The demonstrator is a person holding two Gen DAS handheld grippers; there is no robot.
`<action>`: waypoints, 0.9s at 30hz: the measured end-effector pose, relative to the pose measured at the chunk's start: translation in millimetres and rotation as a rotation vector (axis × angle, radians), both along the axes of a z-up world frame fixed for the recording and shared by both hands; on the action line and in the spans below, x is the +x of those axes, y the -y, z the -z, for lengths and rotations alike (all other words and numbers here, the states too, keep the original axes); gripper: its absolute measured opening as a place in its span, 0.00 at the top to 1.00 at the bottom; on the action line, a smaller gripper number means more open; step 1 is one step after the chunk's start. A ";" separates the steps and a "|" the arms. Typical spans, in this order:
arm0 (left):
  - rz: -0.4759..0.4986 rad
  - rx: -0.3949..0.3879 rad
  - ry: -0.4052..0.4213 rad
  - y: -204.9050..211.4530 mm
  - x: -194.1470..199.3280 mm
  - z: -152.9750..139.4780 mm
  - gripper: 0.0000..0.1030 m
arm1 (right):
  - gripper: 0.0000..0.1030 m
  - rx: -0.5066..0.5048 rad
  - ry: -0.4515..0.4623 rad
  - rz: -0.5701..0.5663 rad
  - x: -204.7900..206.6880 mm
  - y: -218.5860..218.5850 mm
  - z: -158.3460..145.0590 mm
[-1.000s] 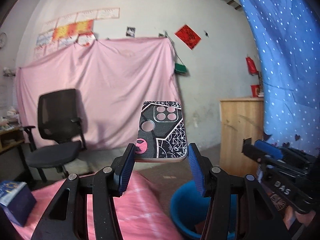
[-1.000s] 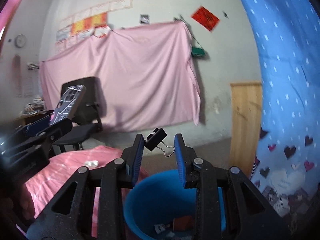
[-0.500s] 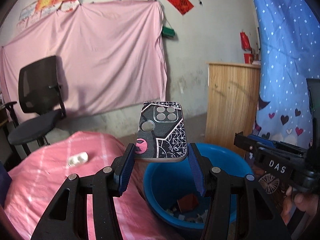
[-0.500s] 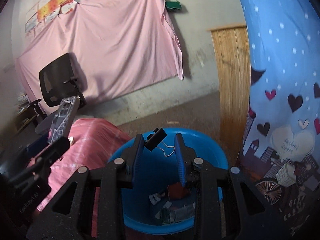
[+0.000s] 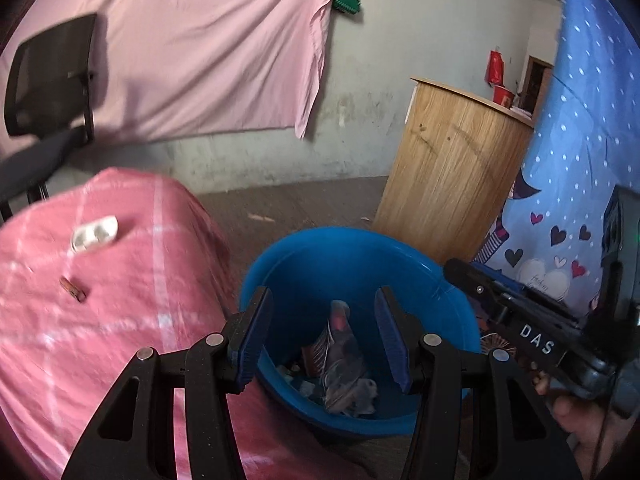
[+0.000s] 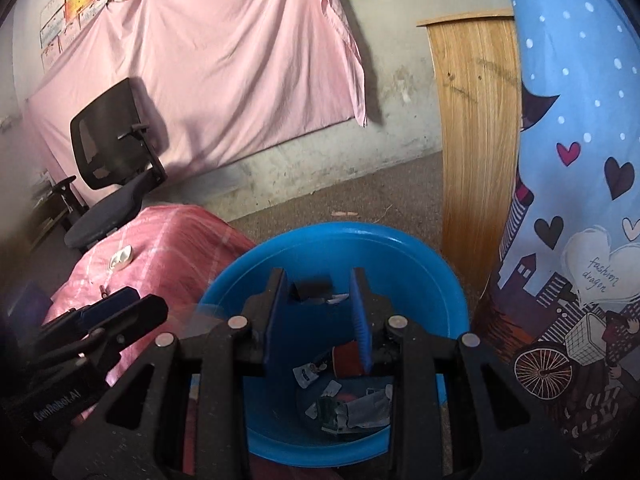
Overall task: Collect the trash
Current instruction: 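Open both grippers over the blue bucket to drop the phone case and clip, then move both tools back over the table toward the battery and earbud case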
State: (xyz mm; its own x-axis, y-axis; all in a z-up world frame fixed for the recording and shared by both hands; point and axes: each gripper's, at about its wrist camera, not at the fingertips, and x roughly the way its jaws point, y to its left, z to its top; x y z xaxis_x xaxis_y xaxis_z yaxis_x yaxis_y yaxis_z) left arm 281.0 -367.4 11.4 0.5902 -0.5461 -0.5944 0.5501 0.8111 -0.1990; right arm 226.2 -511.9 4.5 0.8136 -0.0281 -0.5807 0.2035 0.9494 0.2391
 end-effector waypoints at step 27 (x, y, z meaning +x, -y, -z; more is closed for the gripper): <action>-0.378 -0.090 0.226 -123.4 -7.2 -52.7 0.04 | 0.00 -0.062 0.343 -0.064 -13.5 -63.5 -48.5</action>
